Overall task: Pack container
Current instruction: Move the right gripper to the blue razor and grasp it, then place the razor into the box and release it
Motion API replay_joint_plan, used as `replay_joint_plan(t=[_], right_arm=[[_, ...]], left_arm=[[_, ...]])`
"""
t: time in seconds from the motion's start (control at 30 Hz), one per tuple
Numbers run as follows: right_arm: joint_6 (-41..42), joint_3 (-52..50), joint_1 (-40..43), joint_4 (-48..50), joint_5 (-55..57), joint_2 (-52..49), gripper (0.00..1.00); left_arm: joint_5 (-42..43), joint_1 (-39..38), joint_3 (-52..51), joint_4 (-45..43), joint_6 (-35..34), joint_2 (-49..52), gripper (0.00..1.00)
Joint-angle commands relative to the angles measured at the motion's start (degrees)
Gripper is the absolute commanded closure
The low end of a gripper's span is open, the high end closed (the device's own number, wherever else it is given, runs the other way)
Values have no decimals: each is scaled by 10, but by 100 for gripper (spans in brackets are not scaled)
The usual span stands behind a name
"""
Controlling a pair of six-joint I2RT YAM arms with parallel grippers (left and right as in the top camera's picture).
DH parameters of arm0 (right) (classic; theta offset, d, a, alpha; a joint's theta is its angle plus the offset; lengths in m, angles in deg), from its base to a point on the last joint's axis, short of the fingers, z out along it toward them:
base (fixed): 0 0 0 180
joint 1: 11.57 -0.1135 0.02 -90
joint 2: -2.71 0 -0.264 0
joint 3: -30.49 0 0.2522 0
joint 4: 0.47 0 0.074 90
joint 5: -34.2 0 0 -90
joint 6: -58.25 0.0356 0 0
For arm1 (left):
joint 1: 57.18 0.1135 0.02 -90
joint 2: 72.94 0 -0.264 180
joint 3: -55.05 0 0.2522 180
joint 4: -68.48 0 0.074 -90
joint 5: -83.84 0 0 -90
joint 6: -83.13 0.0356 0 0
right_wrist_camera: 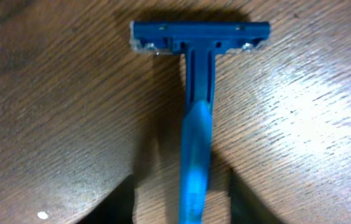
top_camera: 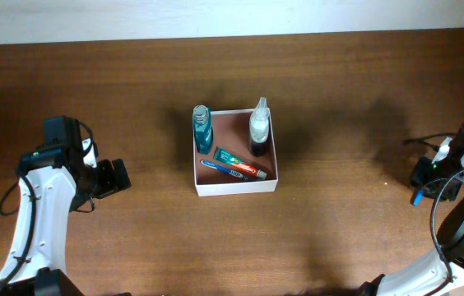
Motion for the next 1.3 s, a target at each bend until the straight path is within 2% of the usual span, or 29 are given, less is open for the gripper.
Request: replay_joint_plan(t=[0.0, 0.2, 0.4, 0.67, 0.87, 1.07, 1.27], right_arm=[[-3, -4, 2, -3, -26, -5, 67], [-3, -4, 2, -3, -26, -5, 85], [-3, -4, 2, -3, -26, -5, 95], [-3, -2, 1, -1, -57, -3, 96], [-7, 37, -12, -24, -131, 28, 96], [-36, 109, -100, -78, -150, 113, 96], [-117, 148, -288, -113, -119, 215, 96]], left_arm=[[6, 2, 9, 1, 10, 3, 1], [6, 2, 9, 1, 10, 3, 1], [6, 2, 9, 1, 10, 3, 1], [6, 2, 9, 1, 10, 3, 0], [6, 2, 9, 1, 10, 3, 1], [6, 2, 9, 1, 10, 3, 1], [6, 2, 9, 1, 10, 3, 1]])
